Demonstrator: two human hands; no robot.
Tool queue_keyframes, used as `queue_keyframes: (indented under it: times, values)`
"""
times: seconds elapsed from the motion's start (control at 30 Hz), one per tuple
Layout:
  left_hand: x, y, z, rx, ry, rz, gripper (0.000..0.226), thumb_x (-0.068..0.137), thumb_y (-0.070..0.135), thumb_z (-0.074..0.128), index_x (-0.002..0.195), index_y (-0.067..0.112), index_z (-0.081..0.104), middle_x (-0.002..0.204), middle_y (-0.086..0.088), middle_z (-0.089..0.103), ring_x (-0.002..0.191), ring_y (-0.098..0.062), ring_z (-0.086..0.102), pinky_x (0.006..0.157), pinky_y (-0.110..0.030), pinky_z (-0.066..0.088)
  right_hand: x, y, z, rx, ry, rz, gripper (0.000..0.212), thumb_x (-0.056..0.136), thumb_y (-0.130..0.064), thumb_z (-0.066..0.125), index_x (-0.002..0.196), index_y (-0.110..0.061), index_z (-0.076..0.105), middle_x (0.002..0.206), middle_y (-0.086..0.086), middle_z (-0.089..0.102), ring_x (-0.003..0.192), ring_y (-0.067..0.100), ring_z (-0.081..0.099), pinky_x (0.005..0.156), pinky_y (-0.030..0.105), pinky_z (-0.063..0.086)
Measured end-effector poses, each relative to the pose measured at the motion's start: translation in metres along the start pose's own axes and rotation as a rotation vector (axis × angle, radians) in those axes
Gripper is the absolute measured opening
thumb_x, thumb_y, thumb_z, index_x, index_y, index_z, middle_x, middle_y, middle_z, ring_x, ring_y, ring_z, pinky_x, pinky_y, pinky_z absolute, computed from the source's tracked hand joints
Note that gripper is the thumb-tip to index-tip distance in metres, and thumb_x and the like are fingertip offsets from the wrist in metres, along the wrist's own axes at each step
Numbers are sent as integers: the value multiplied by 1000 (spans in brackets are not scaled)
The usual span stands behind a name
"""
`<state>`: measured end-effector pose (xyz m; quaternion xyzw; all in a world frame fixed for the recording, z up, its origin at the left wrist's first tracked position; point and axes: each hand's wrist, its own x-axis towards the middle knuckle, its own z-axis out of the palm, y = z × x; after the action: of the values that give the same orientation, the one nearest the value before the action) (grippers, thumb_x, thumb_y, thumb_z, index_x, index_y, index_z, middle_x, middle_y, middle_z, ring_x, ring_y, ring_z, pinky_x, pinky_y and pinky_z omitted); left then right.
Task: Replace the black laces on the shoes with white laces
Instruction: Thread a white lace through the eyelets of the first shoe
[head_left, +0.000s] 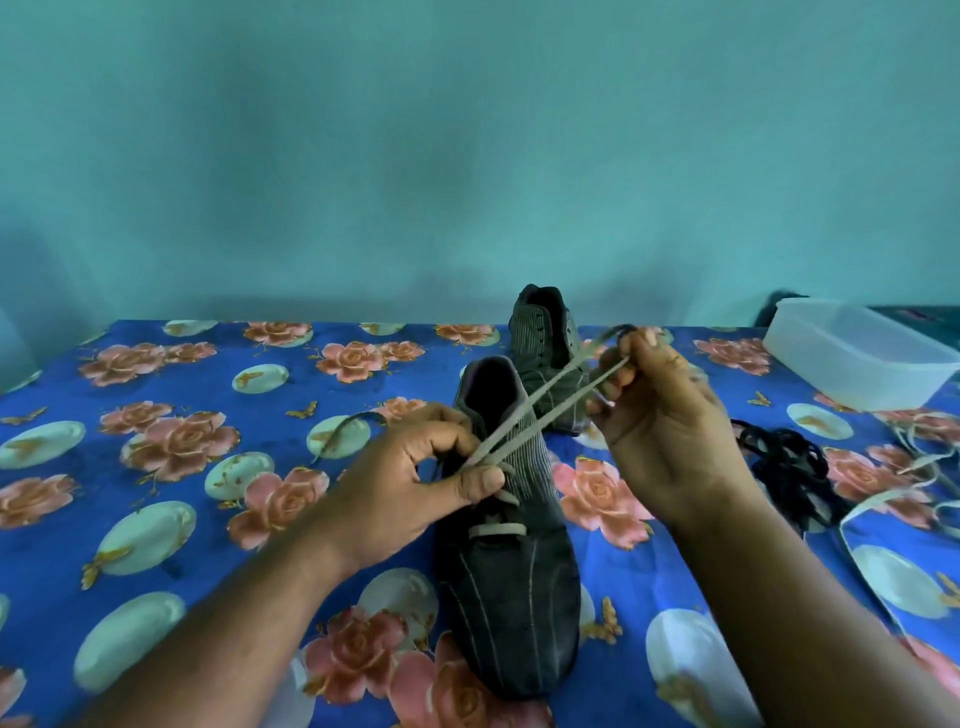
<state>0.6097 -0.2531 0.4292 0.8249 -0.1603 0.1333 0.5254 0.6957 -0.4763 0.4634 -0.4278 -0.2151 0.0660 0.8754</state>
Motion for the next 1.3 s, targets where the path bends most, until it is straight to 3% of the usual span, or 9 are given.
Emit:
queue_keyframes:
  times: [0.17, 0.3, 0.47, 0.67, 0.77, 0.83, 1.1, 1.2, 1.3]
  values:
    - [0, -1, 0, -23, -24, 12, 29, 85, 55, 70, 77, 27, 69, 89, 7, 54, 94, -19, 53, 91, -38, 43, 18, -25, -49, -121, 404, 122, 22, 96, -37, 62, 80, -22, 61, 67, -6, 50, 57, 11, 40, 54, 25, 38]
    - [2, -1, 0, -45, -6, 50, 28, 87, 57, 69, 74, 32, 66, 84, 9, 52, 87, -16, 51, 85, -27, 40, 18, -34, -70, -336, 475, 194, 25, 101, -36, 62, 82, -20, 62, 70, -5, 57, 59, 13, 41, 56, 28, 40]
    - [4, -2, 3, -20, 38, 60, 30, 89, 56, 66, 81, 28, 73, 84, 7, 59, 88, -17, 55, 87, -23, 42, 1, -20, -26, -758, 88, 6, 38, 94, -51, 58, 90, -15, 72, 74, -4, 64, 65, 13, 52, 65, 25, 44]
    - [2, 1, -2, -10, 36, 9, 28, 87, 57, 64, 93, 33, 76, 95, 1, 68, 106, -20, 60, 96, -34, 46, -13, 12, 1, -1178, -510, -207, 12, 95, -34, 67, 94, -25, 76, 87, -16, 70, 87, 9, 64, 77, 16, 44]
    - [0, 3, -9, -1, 41, 11, 33, 88, 62, 65, 97, 32, 77, 99, -2, 72, 107, -24, 64, 105, -50, 43, -15, 13, 3, -1143, -509, -166, 11, 92, -30, 74, 84, -36, 70, 79, -18, 66, 80, 9, 61, 73, 18, 44]
    - [0, 7, -14, 6, 47, -19, 26, 88, 58, 69, 96, 33, 77, 97, 1, 74, 101, -24, 66, 96, -54, 50, -16, 9, 3, -1078, -508, -99, 12, 91, -28, 76, 79, -27, 71, 76, -8, 66, 71, 4, 57, 67, 20, 43]
    - [-7, 3, -32, -6, 42, -170, 24, 82, 33, 76, 90, 10, 73, 71, 18, 65, 81, 13, 60, 78, -31, 48, -18, -1, 3, -960, -432, -40, 20, 88, -30, 73, 78, -13, 68, 62, 0, 62, 53, 8, 52, 53, 23, 43]
    - [-6, 1, -28, 69, 25, -135, 34, 85, 54, 77, 97, 23, 72, 83, 5, 69, 78, -7, 61, 77, -45, 55, -21, -1, 4, -1019, -431, -4, 20, 94, -30, 71, 79, -18, 68, 59, 13, 61, 34, 22, 52, 37, 35, 42]
    - [-4, -5, -22, 171, 1, -77, 36, 80, 60, 75, 103, 33, 69, 88, 0, 66, 79, -29, 62, 78, -53, 54, -19, 1, 2, -1063, -362, -59, 21, 92, -40, 70, 79, -24, 69, 63, 11, 64, 44, 32, 61, 43, 52, 49]
